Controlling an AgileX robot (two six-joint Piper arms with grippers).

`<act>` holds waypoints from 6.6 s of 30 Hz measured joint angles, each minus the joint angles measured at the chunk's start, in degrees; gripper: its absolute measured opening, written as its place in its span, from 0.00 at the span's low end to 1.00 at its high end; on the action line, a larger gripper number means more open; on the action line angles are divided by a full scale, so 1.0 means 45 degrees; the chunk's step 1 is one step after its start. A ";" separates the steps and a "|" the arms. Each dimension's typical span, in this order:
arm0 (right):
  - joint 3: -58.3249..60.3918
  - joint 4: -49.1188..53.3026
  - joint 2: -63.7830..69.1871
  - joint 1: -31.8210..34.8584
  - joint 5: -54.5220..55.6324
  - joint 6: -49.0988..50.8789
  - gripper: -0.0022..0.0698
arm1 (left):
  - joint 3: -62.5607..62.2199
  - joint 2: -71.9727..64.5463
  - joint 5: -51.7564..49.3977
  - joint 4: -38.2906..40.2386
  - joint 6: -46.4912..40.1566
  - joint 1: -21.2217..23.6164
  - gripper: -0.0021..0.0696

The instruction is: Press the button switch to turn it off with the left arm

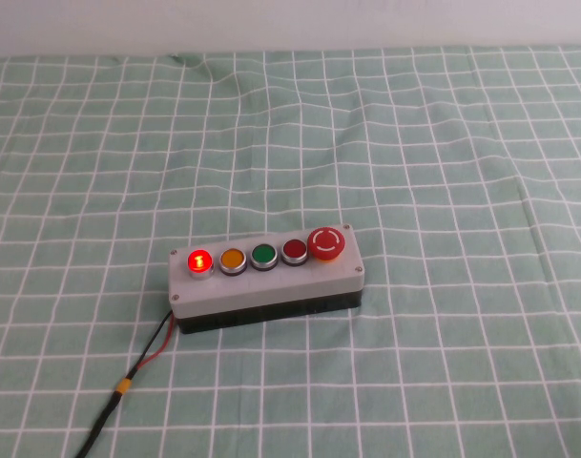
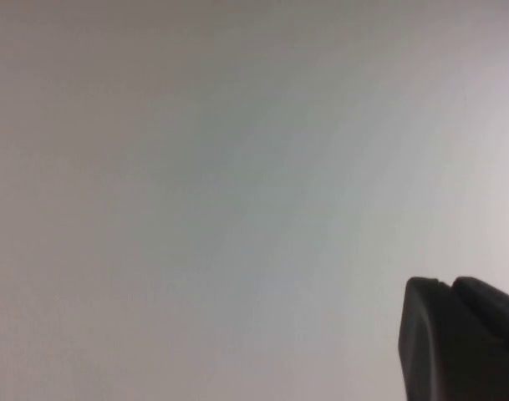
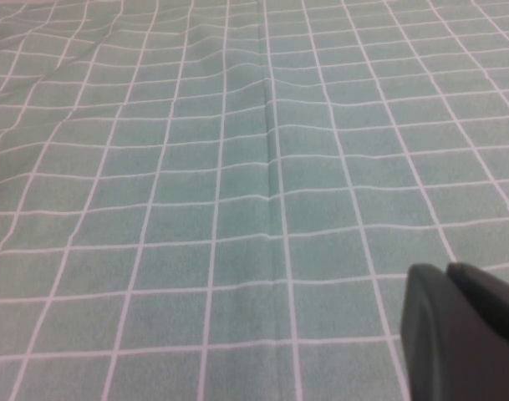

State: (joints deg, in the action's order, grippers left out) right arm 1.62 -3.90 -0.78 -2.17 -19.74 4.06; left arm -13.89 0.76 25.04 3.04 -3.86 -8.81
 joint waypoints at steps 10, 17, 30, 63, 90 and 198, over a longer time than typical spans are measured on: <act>0.0000 0.0000 0.0000 0.0000 0.0000 0.0000 0.01 | -0.4044 -0.1250 -0.3813 0.0000 0.0000 0.0000 0.03; 0.0000 0.0000 0.0000 0.0000 0.0000 0.0000 0.01 | -0.7061 -0.4140 -0.8511 0.0304 0.0000 0.0000 0.03; 0.0000 0.0000 0.0000 0.0000 0.0000 0.0000 0.01 | -0.9200 -0.8742 -1.1353 0.1518 0.0000 0.0000 0.03; 0.0000 0.0000 0.0000 0.0000 0.0000 0.0000 0.01 | -1.2768 -1.8806 -1.6612 0.0580 0.0006 -0.3090 0.03; 0.0000 0.0000 0.0000 0.0000 0.0000 0.0000 0.01 | -1.2940 -2.1882 -1.5815 0.0580 0.0006 -0.3090 0.03; 0.0000 0.0000 0.0000 0.0000 0.0000 0.0000 0.01 | -0.3508 -0.2212 -1.3572 -0.4697 0.3054 -0.0769 0.03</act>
State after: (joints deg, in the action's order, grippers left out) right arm 1.62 -3.90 -0.78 -2.17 -19.74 4.06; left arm -29.67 -9.19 -36.03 -18.09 9.88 -12.27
